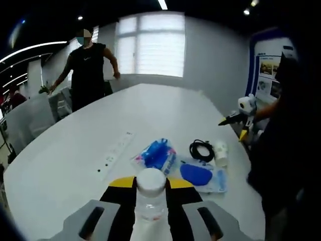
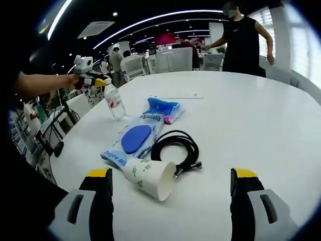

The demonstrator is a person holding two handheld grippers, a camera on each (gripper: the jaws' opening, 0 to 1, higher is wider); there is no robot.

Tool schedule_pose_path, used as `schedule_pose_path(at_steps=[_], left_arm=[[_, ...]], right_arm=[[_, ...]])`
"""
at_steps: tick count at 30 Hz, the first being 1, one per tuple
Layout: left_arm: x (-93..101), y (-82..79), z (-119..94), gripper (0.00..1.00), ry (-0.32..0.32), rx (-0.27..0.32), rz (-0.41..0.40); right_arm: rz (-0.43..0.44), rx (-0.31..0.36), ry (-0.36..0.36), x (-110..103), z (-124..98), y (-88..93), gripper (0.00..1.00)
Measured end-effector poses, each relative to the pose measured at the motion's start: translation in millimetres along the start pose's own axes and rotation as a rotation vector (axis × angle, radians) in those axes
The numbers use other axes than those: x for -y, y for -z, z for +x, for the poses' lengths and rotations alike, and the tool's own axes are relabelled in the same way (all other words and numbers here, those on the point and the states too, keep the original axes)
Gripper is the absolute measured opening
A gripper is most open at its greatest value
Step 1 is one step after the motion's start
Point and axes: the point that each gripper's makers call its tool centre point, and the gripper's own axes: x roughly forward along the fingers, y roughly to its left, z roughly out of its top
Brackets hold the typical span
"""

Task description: Arrange the tabletop items into an orderly group along one side of the table until the central work area is clear of visible clutter.

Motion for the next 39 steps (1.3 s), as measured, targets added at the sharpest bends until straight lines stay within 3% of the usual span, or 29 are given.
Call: schedule_pose_path(at_steps=[3,7,11,12,14,18,21,22,23,27,32,39], left_arm=[[2.8,-7.3,-2.7,0.33,-0.006,0.037,-0.035],[3.5,-12.7,-7.0,0.39,-0.039,0.041,-0.046],[1.2,-15.8,-11.8,0.53,-0.098,0.041,-0.085],[1.5,-18.1,-14.6,0.53,-0.123,0.049,-0.054],[2.7,-20.3,-19.2,0.54,-0.152,0.058,-0.071],[5.6,-31.1,-30.8,0.61,-0.222,0.121,-0.109],[11.0,-28.7,-37.9,0.69,-0.292,0.117,-0.158],[10.2,-21.4,-42.3,0.69,-0.344,0.082,-0.166],[7.6,-12.5,-45.6,0.68,-0.353,0.051,-0.16],[18.9,-1.6,-51.7,0.77,-0.364,0.065,-0.194],[33.7,8.4,-55.5,0.79,-0.427,0.041,-0.208],[87.9,7.9,-39.2,0.86,-0.471,0.074,-0.266]], right_arm=[[0.003,-0.001,-0.005,0.0,0.2,1.9,0.93],[0.002,0.003,-0.019,-0.2,1.9,1.5,0.93],[0.0,0.027,-0.028,0.9,2.2,-5.9,0.94],[-0.002,0.029,-0.034,1.1,2.7,-7.0,0.94],[-0.01,0.032,-0.046,0.6,3.7,-8.7,0.94],[-0.014,0.043,-0.07,0.2,4.5,-12.6,0.94],[-0.007,0.061,-0.083,1.6,3.6,-16.5,0.94],[-0.003,0.066,-0.087,2.2,3.2,-17.9,0.94],[-0.001,0.074,-0.092,2.6,2.6,-19.7,0.94],[-0.011,0.102,-0.103,5.2,-0.9,-27.4,0.94],[-0.03,0.127,-0.11,12.5,-4.6,-34.6,0.94],[-0.069,0.139,-0.149,19.6,-8.1,-42.4,0.94]])
